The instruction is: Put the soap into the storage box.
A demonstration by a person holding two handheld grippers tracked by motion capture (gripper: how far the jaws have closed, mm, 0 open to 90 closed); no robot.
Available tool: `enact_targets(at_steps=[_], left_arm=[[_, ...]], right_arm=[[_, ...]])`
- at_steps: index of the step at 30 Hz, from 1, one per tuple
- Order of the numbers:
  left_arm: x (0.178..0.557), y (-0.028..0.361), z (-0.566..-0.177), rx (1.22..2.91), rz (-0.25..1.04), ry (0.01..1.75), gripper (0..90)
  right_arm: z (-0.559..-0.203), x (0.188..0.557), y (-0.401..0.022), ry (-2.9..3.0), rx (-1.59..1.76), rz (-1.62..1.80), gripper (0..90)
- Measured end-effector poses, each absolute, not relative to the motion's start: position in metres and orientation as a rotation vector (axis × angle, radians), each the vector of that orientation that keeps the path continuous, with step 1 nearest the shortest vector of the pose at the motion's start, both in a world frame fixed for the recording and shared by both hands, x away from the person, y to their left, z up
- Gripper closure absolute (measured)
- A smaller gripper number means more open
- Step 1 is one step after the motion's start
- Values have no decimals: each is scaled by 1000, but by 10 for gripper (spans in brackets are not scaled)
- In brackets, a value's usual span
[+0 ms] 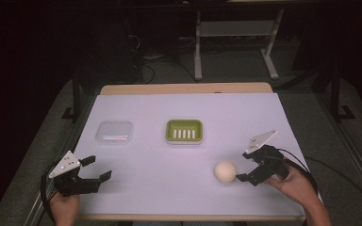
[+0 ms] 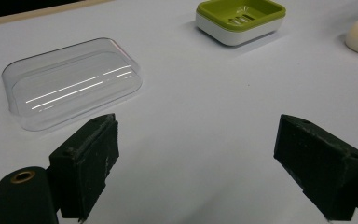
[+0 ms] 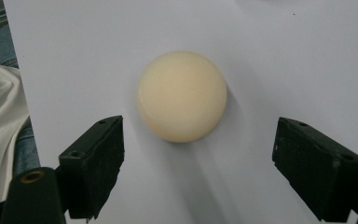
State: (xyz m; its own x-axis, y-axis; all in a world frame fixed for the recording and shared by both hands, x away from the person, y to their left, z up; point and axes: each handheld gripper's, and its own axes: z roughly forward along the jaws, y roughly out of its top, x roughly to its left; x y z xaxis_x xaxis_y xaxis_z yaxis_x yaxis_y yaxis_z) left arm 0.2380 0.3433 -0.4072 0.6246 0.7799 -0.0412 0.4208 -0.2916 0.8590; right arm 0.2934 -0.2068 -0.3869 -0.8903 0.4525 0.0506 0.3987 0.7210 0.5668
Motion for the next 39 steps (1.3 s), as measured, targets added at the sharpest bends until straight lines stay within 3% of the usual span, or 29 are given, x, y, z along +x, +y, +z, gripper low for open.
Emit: enact_targets(at_steps=[39], left_arm=[[238,346,-407,1903,480,967,132]], right_arm=[[-419,317,-150,2991,642,686,146]])
